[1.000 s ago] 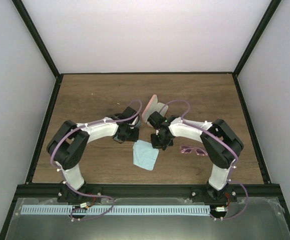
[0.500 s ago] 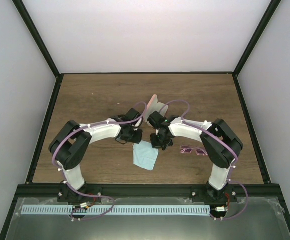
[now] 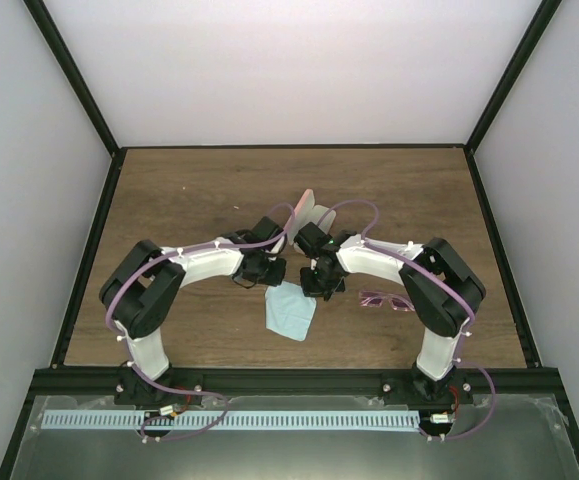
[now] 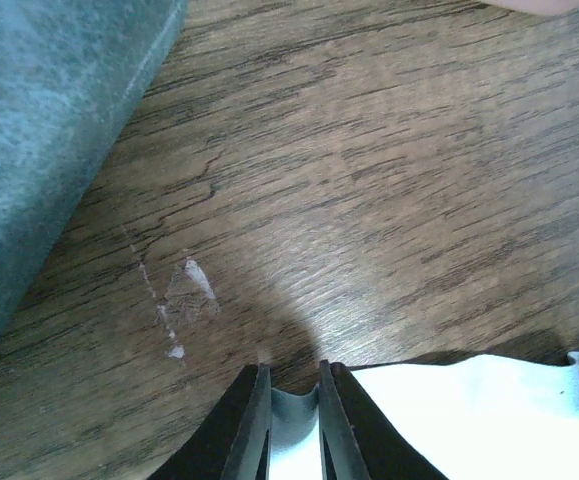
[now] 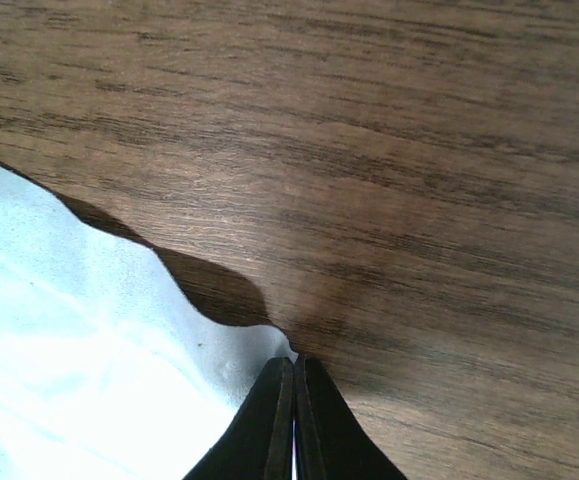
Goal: Organize the sunglasses
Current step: Adjust the glasses cleaning cloth at the center of the board.
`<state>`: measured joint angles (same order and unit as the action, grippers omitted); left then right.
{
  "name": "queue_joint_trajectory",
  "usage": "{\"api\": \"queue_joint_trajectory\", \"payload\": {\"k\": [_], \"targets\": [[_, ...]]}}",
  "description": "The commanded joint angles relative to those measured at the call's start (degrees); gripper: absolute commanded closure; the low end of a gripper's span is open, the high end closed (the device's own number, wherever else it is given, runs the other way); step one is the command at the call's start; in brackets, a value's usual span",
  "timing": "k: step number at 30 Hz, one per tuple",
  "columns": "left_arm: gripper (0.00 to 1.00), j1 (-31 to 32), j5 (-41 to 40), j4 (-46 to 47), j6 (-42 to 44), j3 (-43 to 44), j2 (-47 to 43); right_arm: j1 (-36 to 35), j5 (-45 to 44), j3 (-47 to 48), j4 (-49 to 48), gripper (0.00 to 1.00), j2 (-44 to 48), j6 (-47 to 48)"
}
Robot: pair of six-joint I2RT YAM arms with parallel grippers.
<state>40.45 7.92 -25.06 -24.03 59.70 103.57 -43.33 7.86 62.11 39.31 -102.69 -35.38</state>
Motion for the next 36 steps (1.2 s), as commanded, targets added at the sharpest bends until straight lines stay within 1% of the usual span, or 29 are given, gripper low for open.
{"api": "queue_joint_trajectory", "payload": {"k": [1,2,4,5,12,20,27,36], "targets": [[0.84,0.47,-0.51,-3.65,-0.49,-3.19,2.55,-1.05,0.70,-1.24,-0.91,0.99,-3.76,0.54],[0.85,0.50,-0.76,-3.57,-0.57,-3.45,2.43,-1.05,0.73,-1.28,-0.98,0.99,-3.75,0.54],[0.94,0.44,-0.95,-3.61,-0.51,-3.63,2.47,-1.06,0.84,-1.29,-1.04,0.99,-3.85,0.57],[0.95,0.44,-0.86,-3.67,-0.49,-3.63,2.48,-1.05,0.83,-1.24,-1.09,0.99,-3.84,0.61],[0.96,0.50,0.08,-2.89,-0.91,-2.74,1.67,-0.98,0.22,-0.76,-0.63,0.99,-2.93,0.70],[0.96,0.49,-1.79,-5.80,-1.63,1.36,-1.57,-0.38,-4.03,3.96,2.74,0.99,-0.46,1.07],[0.96,0.51,-2.99,-8.12,-1.67,5.69,-1.84,-0.18,-6.42,7.55,4.64,0.99,0.12,1.55],[0.96,0.48,-6.02,-9.75,-2.84,7.05,-3.08,0.16,-8.41,9.41,6.12,0.99,0.88,1.68]]}}
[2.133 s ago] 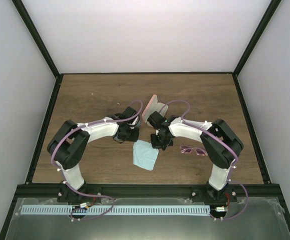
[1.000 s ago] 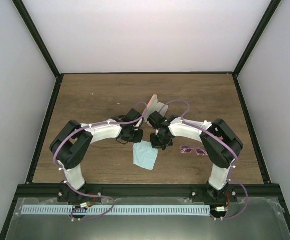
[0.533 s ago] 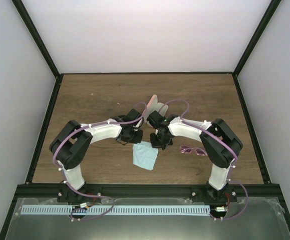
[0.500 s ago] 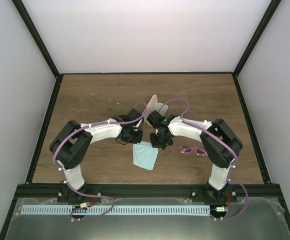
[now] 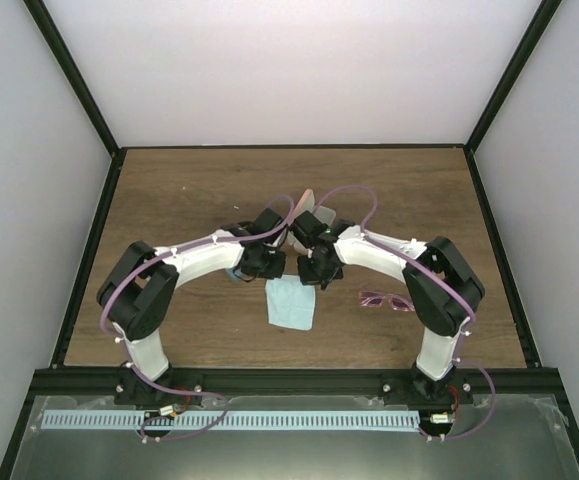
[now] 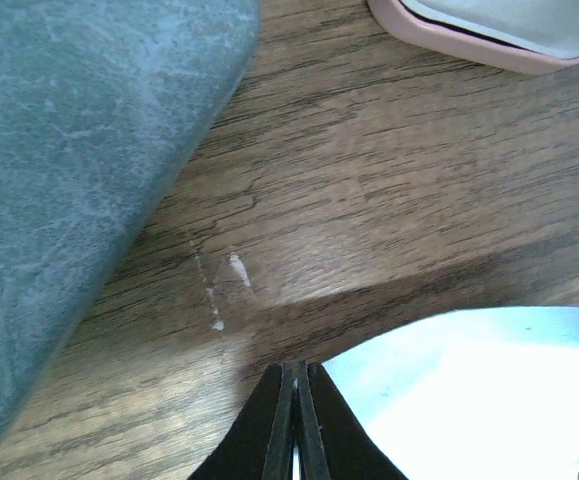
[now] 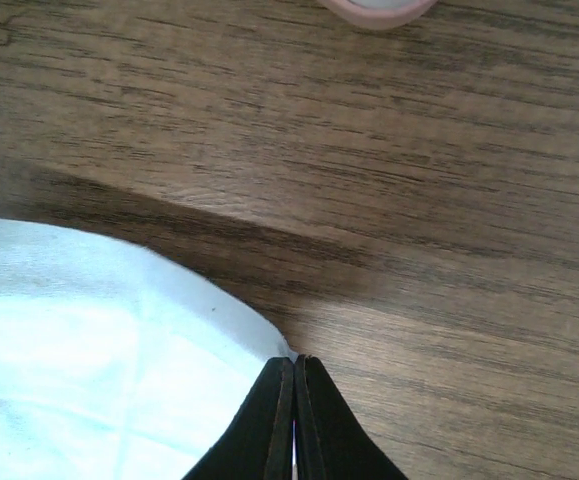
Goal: Organize the sunglasses
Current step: Adjust the glasses cleaning cloth at the center of the board.
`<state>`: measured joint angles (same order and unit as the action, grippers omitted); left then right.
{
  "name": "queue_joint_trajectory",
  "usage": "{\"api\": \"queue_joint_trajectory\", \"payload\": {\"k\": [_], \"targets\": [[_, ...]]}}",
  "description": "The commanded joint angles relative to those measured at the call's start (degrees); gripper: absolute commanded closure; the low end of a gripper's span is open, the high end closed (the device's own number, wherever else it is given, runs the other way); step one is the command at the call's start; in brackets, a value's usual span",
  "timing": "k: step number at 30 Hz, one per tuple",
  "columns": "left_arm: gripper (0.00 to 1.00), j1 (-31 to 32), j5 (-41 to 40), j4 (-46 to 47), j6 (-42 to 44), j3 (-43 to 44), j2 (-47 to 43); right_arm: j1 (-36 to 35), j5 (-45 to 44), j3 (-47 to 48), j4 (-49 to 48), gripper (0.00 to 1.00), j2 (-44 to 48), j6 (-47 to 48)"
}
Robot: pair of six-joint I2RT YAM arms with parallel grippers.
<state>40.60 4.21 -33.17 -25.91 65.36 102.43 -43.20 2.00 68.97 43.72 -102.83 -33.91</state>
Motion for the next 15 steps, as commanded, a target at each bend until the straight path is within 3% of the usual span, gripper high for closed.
{"api": "queue_joint_trajectory", "payload": {"k": [1,15], "targets": [[0.96,0.22,-2.71,-1.91,-1.09,1.55,-2.09,0.09,-3.13,2.66,1.82,0.99,1.44,0.10],[0.96,0.27,-4.15,-6.89,-4.15,8.98,-10.02,0.20,-1.53,9.77,5.85,0.99,8.70,0.51]]}}
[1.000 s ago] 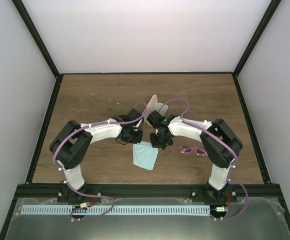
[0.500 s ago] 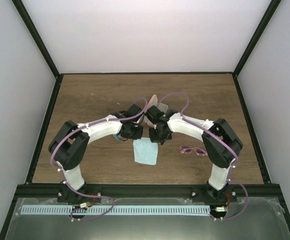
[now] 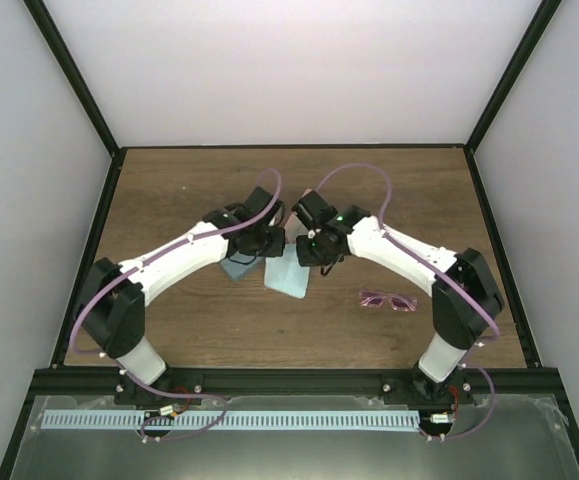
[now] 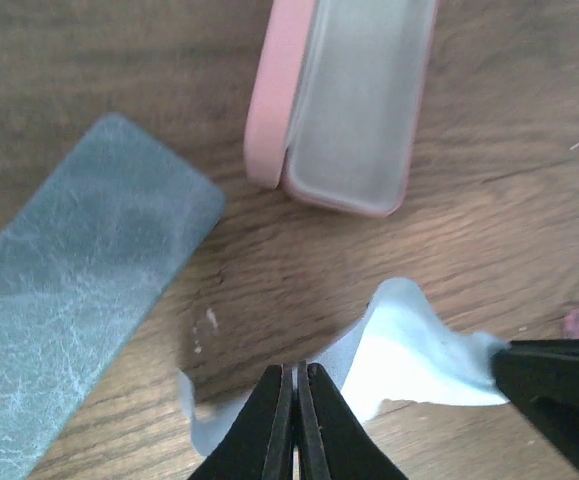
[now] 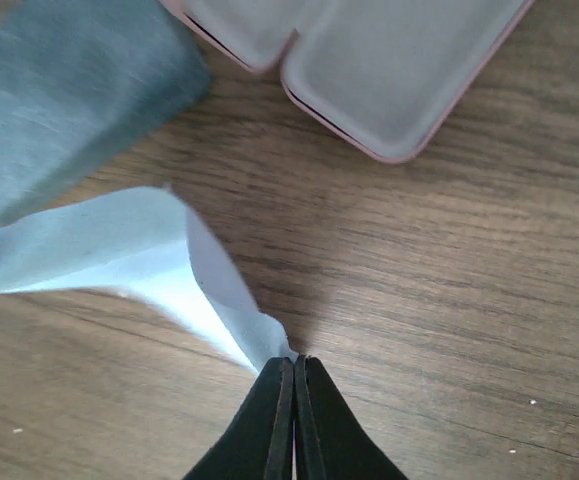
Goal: Organize the sunglasses
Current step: Adjust the glasses cleaning cloth at the center of the board.
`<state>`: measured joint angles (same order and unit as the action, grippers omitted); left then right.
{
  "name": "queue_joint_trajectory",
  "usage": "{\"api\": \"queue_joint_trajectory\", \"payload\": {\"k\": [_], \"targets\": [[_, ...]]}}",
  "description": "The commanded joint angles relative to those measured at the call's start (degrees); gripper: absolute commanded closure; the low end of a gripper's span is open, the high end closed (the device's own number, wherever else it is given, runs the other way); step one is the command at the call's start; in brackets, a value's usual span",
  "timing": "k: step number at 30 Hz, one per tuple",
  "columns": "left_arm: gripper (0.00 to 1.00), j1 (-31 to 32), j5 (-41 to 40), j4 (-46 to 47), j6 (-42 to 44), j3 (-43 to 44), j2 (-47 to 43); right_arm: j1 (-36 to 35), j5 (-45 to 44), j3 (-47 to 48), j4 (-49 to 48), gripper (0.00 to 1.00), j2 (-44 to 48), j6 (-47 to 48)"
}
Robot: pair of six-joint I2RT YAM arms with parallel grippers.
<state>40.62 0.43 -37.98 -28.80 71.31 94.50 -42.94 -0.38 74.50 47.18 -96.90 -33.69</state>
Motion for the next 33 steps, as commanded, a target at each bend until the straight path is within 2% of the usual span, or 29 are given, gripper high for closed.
{"api": "queue_joint_trajectory", "payload": {"k": [1,5,24,33], "targets": [[0.95,0.27,0.25,-2.86,-1.12,3.96,-2.13,-0.20,1.09,4.61,2.68,0.99,3.24,0.34],[0.95,0.41,0.70,-6.74,-1.37,6.00,-2.89,-0.47,2.01,5.87,4.49,0.99,5.17,0.51],[0.94,5.08,8.36,-11.14,-9.82,-1.13,-12.19,-2.63,11.60,3.42,12.39,0.99,12.91,-1.75],[0.92,5.04,7.15,-9.12,-7.94,-2.56,-7.09,-0.13,8.27,-2.62,9.46,0.99,10.39,-0.95]]}}
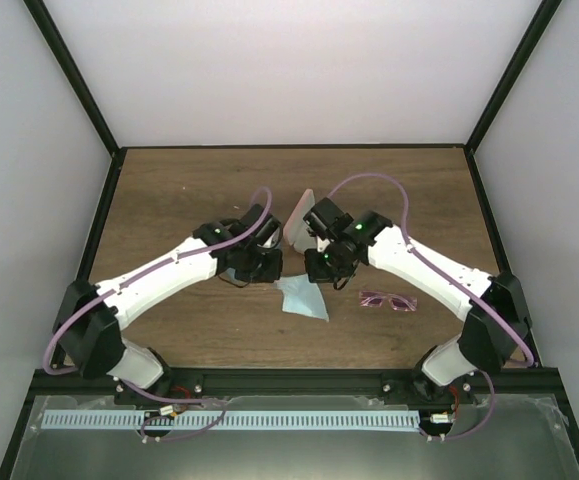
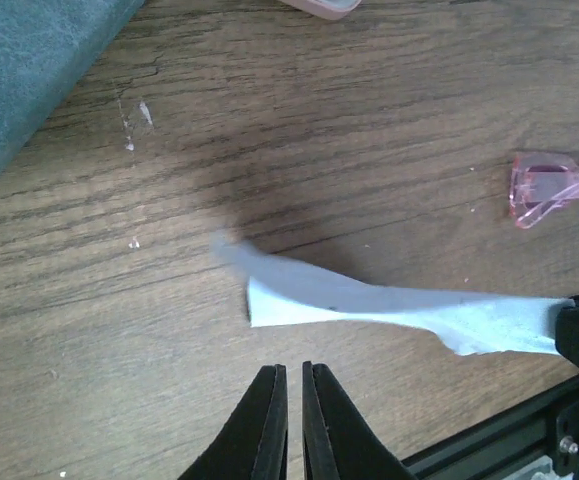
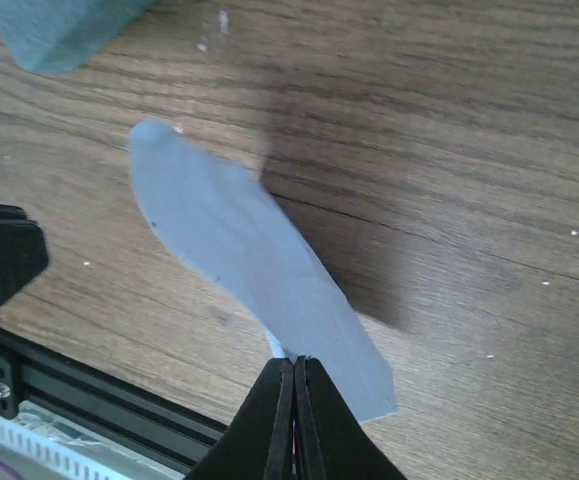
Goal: Organize the sunglasses
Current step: Adjust the glasses cleaning cloth at the center of the board.
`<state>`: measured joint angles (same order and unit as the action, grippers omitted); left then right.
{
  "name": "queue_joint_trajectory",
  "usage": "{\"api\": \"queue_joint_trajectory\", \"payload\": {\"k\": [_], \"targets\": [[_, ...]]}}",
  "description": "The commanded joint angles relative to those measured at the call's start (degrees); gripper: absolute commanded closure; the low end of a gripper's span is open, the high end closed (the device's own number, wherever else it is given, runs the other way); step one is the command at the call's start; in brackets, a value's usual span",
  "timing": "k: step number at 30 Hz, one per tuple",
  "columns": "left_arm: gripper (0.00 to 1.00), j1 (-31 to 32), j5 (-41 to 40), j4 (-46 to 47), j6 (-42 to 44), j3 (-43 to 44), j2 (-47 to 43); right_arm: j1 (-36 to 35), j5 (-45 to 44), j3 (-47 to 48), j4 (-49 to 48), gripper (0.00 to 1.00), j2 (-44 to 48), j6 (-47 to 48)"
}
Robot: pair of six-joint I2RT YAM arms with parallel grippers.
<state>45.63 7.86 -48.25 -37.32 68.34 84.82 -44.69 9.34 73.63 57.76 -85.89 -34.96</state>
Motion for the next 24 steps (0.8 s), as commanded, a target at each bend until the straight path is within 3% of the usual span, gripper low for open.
{"api": "queue_joint_trajectory", "payload": {"k": [1,8,12,14,16,20,24], "targets": [[0.92,-0.04,-0.62,1.55,0.97,0.84,3.64,2.28,-1.48,-2.41,-1.89,0.99,-0.82,0.59],[0.90,-0.02,-2.56,3.17,4.22,4.52,10.33,4.11,-2.64,-3.16,-5.15,0.99,-4.62,2.41],[0.77,-0.06,-3.43,4.76,5.28,3.08,10.74,5.14,-3.79,-5.02,-6.59,0.99,-6.99,2.61],[0.62,-0.06,-3.35,5.91,5.62,2.30,11.02,5.66,-5.08,-6.15,-6.65,0.99,-8.16,2.54],[0.56,-0.01,-3.07,6.82,5.77,2.19,11.54,6.05,-6.66,-7.31,-6.29,0.99,-9.16,2.45],[0.48,-0.01,-1.09,8.12,5.78,2.93,12.89,7.63,-10.16,-10.61,-6.87,0.99,-8.94,2.20],[0.48,0.32,2.05,9.21,6.53,2.75,13.47,9.02,-10.71,-12.22,-8.45,0.99,-8.93,2.26]]}}
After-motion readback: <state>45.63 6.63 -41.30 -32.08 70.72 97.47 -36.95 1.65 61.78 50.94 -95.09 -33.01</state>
